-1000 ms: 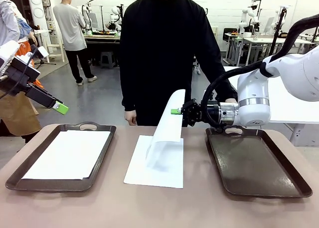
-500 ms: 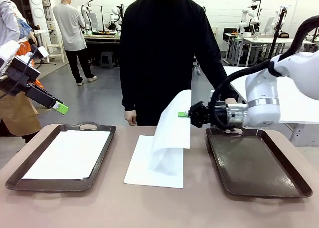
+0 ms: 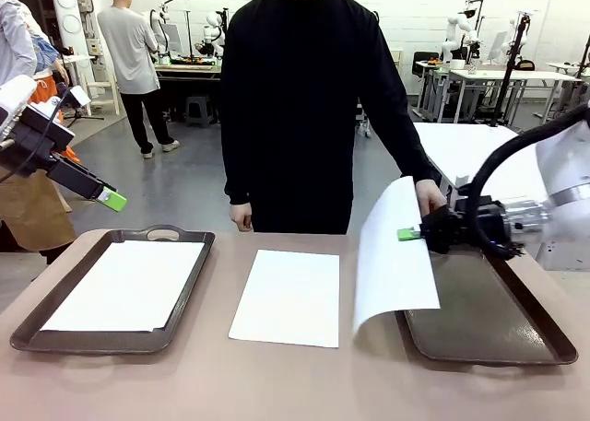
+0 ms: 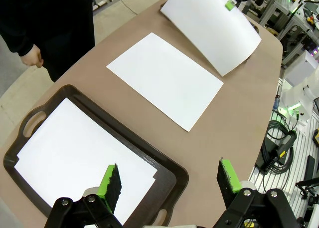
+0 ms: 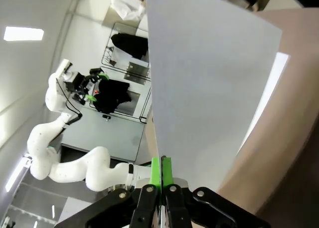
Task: Sort the A4 documents.
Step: Place the A4 Paper in the designated Handle tray.
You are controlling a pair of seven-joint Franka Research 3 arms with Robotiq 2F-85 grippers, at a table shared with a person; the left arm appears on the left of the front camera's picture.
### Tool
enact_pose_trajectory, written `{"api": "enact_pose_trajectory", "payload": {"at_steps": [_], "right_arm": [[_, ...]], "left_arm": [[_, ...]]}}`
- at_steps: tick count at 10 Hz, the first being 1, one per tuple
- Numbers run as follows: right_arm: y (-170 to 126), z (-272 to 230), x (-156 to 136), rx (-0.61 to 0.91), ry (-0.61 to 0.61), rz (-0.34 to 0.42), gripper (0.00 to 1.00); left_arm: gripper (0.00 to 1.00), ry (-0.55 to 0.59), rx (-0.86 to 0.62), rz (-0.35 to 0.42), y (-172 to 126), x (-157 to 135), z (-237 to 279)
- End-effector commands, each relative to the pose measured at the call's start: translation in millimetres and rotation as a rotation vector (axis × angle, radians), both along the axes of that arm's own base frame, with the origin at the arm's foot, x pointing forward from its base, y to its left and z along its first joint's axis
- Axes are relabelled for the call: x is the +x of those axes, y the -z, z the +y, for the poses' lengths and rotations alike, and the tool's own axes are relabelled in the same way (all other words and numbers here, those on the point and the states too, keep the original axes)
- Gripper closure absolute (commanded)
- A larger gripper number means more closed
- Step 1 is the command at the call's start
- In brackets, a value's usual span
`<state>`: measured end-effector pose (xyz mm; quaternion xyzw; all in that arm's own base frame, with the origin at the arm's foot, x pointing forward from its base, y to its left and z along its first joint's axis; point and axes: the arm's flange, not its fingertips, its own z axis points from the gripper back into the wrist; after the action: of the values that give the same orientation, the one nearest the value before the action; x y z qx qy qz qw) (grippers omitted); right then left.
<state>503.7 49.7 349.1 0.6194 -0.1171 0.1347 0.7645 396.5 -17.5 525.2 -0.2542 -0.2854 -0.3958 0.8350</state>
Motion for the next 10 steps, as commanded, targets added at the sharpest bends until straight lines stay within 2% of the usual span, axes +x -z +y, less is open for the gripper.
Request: {"api": "enact_pose_trajectory", "payload": {"at_steps": [1,5,10], "right_arm": [[2.3,-28.0,-6.3,0.012,-0.011,0.005,0.99],[33.4,-90.3,1.0,-0.101,0.05,0.163,0.99],[38.7,-146.3,-2.2,-0.248,0.113,0.262,0.99]], "left_arm": [[0.0,0.011,-0.022,-0.008,1.5,0.2,0.6],[0.0,0.011,-0.022,-0.008,1.5,0.2,0.6],[0.0,0.011,-0.022,-0.008,1.5,0.2,0.6]]}}
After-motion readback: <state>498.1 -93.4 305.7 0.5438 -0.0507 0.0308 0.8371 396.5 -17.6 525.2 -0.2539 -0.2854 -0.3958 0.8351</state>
